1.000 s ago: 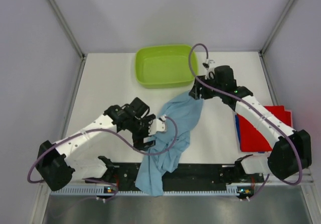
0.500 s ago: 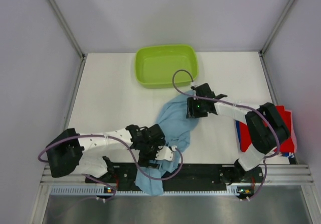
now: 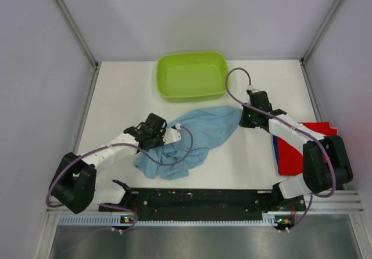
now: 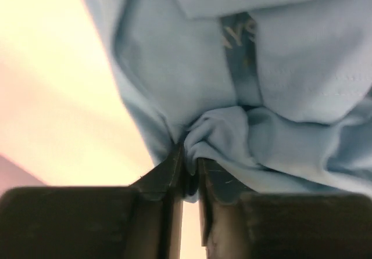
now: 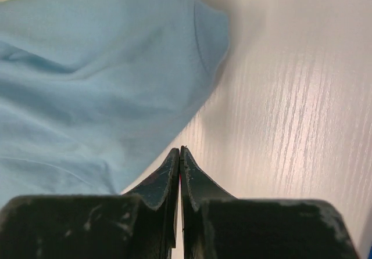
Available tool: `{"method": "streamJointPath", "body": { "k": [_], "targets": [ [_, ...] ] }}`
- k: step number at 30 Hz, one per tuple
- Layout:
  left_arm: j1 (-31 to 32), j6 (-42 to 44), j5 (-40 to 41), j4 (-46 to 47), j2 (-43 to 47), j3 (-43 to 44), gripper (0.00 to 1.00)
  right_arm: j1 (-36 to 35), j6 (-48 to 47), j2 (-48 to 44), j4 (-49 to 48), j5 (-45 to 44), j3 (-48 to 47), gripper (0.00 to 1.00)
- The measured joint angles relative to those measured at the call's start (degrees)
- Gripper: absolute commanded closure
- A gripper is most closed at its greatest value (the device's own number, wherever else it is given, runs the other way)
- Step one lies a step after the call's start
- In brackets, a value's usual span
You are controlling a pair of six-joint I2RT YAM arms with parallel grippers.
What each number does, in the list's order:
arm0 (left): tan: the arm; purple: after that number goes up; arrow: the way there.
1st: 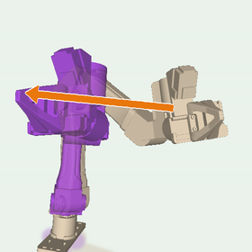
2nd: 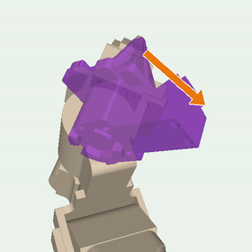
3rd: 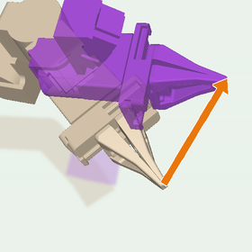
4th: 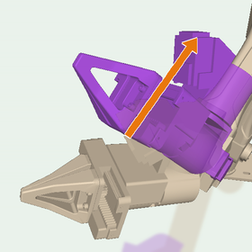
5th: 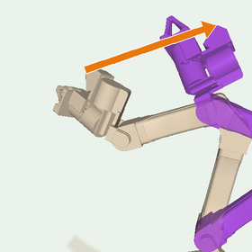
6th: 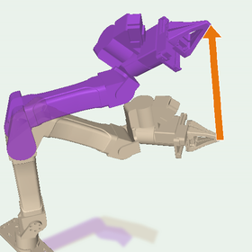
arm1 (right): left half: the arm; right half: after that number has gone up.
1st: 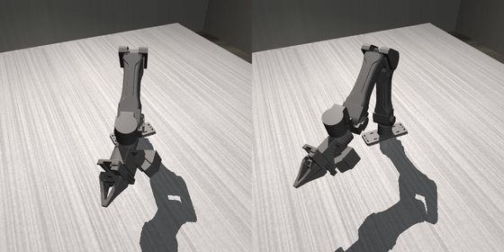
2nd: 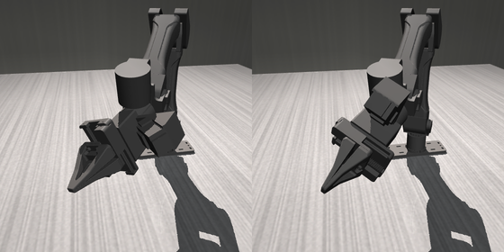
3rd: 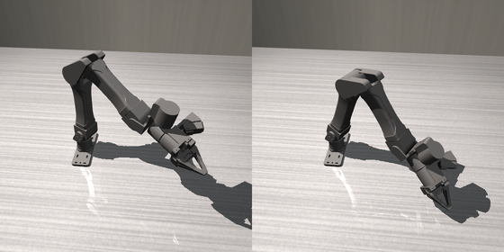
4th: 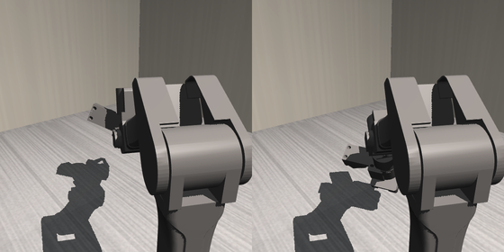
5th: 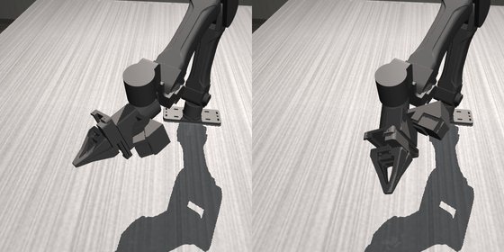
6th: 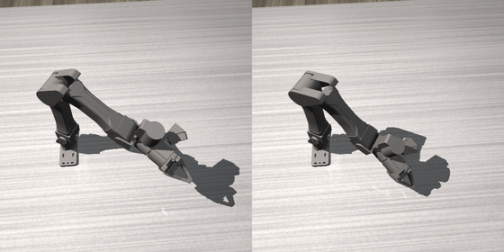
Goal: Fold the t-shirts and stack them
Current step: Move the tshirt to the center of the board, then flatten out the tshirt
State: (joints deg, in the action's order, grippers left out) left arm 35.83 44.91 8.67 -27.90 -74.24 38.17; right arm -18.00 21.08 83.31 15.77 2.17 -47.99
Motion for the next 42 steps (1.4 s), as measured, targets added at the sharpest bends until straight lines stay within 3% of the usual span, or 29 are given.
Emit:
{"method": "streamJointPath", "body": {
  "k": [2,3,6,9,14,18,19,25,27,28,29,30,31,32,33,42],
  "targets": [
    [-4.8,1.9,0.3,0.8,0.7,1.9,0.36,0.2,-0.6,-0.5,0.0,-0.4,0.0,0.99],
    [-6.7,2.4,0.1,1.2,0.8,3.1,0.32,0.2,-1.2,-0.4,0.2,0.0,-0.1,0.91],
    [-12.2,2.6,-0.6,1.7,0.1,7.7,0.31,-0.2,-3.1,-0.3,1.4,2.6,-0.6,0.67],
    [-18.8,0.5,-4.9,-1.0,-1.4,14.5,0.35,-2.3,-6.4,-0.5,1.6,4.5,-1.9,0.54],
    [-28.0,-2.8,-17.7,-9.9,1.3,21.8,0.38,-13.1,-12.8,-2.8,-2.4,10.4,-1.9,0.44],
    [-27.7,-3.1,-28.3,-20.2,6.8,19.3,0.38,-20.9,-18.3,-3.9,-9.1,11.1,0.4,0.41],
    [-27.5,-3.3,-29.4,-21.4,7.6,18.0,0.38,-21.7,-19.1,-3.5,-9.7,10.5,0.7,0.36],
    [-23.3,-8.2,-28.7,-24.9,4.1,8.8,0.36,-22.5,-20.5,4.5,-10.4,7.0,0.7,0.33],
    [-21.2,-9.6,-27.9,-24.4,1.6,7.2,0.37,-23.2,-19.8,6.5,-10.3,6.3,0.7,0.34],
    [-20.2,-10.1,-27.5,-24.0,1.0,6.6,0.40,-23.7,-19.3,7.0,-10.4,6.0,0.7,0.39],
    [-18.9,-10.6,-26.9,-23.5,0.4,5.9,0.45,-24.2,-18.7,7.3,-10.7,5.4,0.7,0.52],
    [-17.9,-11.0,-26.2,-22.7,0.0,5.3,0.62,-24.7,-18.0,7.5,-11.1,4.9,0.8,0.80],
    [-16.7,-11.6,-24.6,-21.7,-0.9,4.8,0.79,-25.1,-16.6,7.5,-11.8,4.0,1.0,0.93],
    [-16.5,-12.1,-23.7,-21.3,-1.6,4.8,0.96,-25.2,-16.2,7.5,-12.6,3.5,1.3,1.00],
    [-16.6,-12.6,-23.0,-20.9,-2.3,4.8,1.00,-25.2,-15.3,7.5,-13.5,3.0,1.8,1.00],
    [-17.6,-14.3,-13.1,-20.6,-0.9,6.4,1.00,-23.8,-12.4,2.2,-12.3,0.8,3.1,1.00]
  ]
}}
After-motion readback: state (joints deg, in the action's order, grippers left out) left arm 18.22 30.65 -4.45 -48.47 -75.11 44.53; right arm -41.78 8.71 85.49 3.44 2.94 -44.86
